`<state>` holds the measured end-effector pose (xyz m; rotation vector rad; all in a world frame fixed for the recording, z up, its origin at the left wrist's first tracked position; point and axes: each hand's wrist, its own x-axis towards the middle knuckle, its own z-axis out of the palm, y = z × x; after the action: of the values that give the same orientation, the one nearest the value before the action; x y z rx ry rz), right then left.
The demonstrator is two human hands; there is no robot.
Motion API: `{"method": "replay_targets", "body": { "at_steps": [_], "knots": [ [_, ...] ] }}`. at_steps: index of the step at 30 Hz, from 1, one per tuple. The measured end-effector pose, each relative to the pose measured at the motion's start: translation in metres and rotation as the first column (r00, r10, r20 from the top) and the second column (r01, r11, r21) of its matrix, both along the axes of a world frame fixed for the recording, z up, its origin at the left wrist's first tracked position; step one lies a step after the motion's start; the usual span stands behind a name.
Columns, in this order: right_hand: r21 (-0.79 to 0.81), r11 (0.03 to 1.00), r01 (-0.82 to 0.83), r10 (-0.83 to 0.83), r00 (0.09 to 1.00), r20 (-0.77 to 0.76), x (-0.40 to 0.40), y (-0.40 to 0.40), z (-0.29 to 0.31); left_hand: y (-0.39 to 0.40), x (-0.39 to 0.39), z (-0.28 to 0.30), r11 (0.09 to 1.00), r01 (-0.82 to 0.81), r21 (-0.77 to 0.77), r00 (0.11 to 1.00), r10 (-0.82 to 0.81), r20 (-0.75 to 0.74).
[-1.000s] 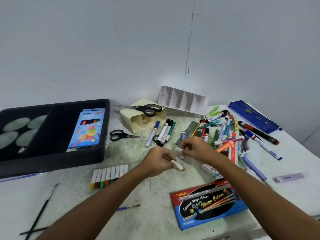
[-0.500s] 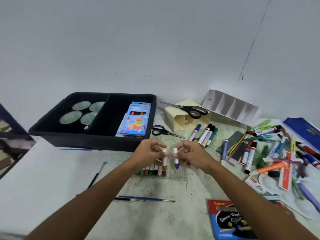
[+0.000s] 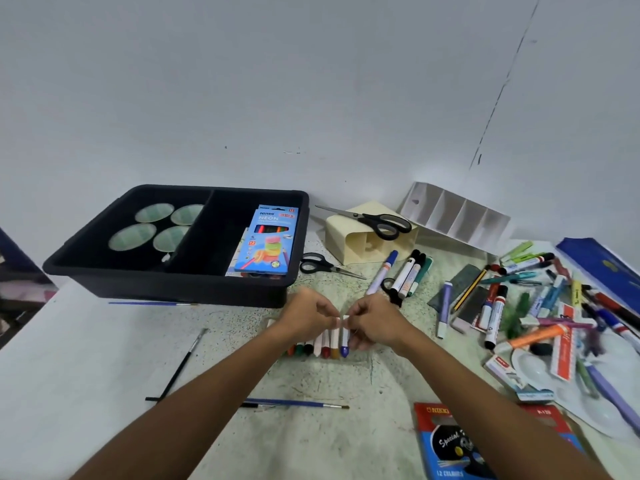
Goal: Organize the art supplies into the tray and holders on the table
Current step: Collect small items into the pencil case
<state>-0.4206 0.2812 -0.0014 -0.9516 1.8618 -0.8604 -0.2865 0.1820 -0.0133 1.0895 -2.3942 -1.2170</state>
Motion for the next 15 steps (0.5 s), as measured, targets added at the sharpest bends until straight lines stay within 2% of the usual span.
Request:
{"method": "replay_targets", "body": {
  "at_steps": [4, 6, 8, 10, 13, 15],
  "knots": [
    [0.011, 1.000, 0.024, -0.024, 0.999, -0.024, 0.005, -0.002, -0.003, -0.002, 0.002, -0.005, 0.987, 0.084, -0.139, 0.995, -0.076, 0.060],
    [0.019, 0.999, 0.033, -0.031, 0.998, -0.054, 0.006, -0.003, -0.004, 0.000, 0.005, -0.007, 0.954, 0.122, -0.272, 0.990, -0.098, 0.100],
    [0.027, 0.999, 0.032, -0.030, 0.997, -0.075, 0.008, -0.003, -0.004, 0.003, 0.009, -0.008, 0.898, 0.172, -0.406, 0.984, -0.138, 0.111],
    [0.031, 0.999, 0.031, -0.029, 0.996, -0.086, 0.009, -0.002, -0.005, 0.004, 0.017, -0.008, 0.821, 0.275, -0.500, 0.961, -0.252, 0.115],
    [0.021, 0.999, 0.043, -0.040, 0.995, -0.092, 0.010, -0.001, -0.007, 0.001, 0.033, -0.010, 0.690, 0.441, -0.574, 0.888, -0.427, 0.168],
    [0.011, 0.999, 0.053, -0.052, 0.995, -0.083, 0.010, 0.000, -0.007, -0.001, 0.044, -0.013, 0.629, 0.505, -0.591, 0.852, -0.474, 0.222]
  ]
}}
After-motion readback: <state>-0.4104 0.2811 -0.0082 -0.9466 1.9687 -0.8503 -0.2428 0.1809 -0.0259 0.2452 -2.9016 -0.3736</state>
